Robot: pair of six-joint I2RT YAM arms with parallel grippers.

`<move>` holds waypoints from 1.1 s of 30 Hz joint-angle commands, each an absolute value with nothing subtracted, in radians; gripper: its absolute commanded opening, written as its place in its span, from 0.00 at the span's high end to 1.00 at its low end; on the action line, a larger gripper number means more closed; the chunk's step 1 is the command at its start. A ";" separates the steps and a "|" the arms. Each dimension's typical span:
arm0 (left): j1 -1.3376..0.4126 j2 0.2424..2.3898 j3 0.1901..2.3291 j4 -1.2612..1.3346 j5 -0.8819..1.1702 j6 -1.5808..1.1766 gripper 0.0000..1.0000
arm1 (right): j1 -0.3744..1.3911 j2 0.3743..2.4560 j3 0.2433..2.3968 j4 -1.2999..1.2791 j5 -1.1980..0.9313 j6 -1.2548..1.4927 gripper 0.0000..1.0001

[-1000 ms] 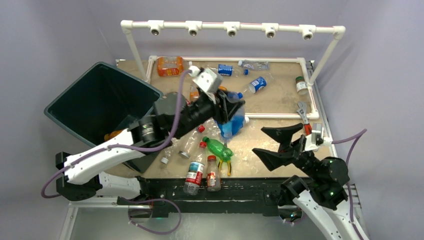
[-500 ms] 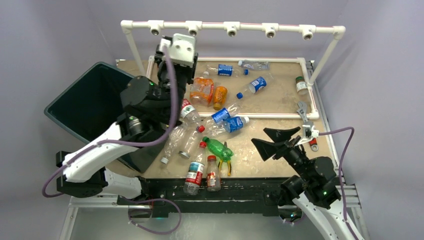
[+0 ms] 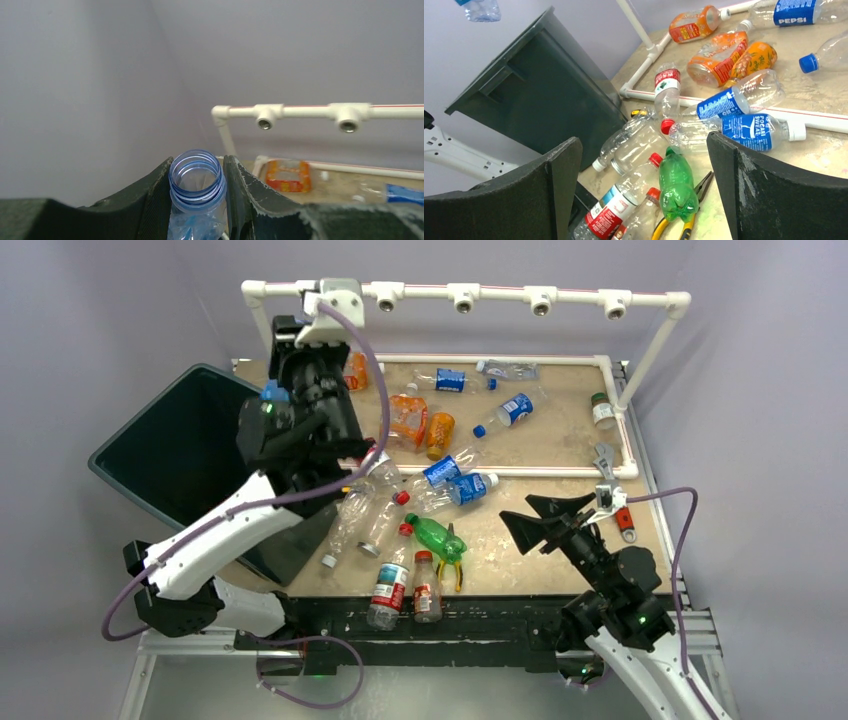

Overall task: Put the plastic bottles in the bin
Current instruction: Place the plastic bottle in the trash bin.

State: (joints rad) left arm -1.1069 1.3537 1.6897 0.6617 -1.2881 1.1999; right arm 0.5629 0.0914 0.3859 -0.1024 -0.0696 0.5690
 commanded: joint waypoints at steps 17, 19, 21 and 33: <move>-0.680 1.389 1.830 -0.353 -1.072 0.287 0.84 | 0.567 0.075 0.370 -0.080 -0.096 0.574 0.02; -0.665 1.400 1.847 -0.405 -1.068 0.240 0.70 | 0.568 0.077 0.370 -0.080 -0.099 0.573 0.02; -0.660 1.408 1.854 -0.431 -1.064 0.222 0.62 | 0.568 0.083 0.372 -0.078 -0.104 0.568 0.02; -0.668 1.381 1.924 -0.513 -0.943 0.135 0.06 | 0.567 0.118 0.372 -0.067 -0.072 0.568 0.02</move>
State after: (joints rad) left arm -0.6632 1.4082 1.8271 -0.4599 -1.0309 0.2188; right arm 0.5629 0.1070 0.3698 -0.0971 -0.0952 0.5751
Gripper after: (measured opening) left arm 0.875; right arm 0.978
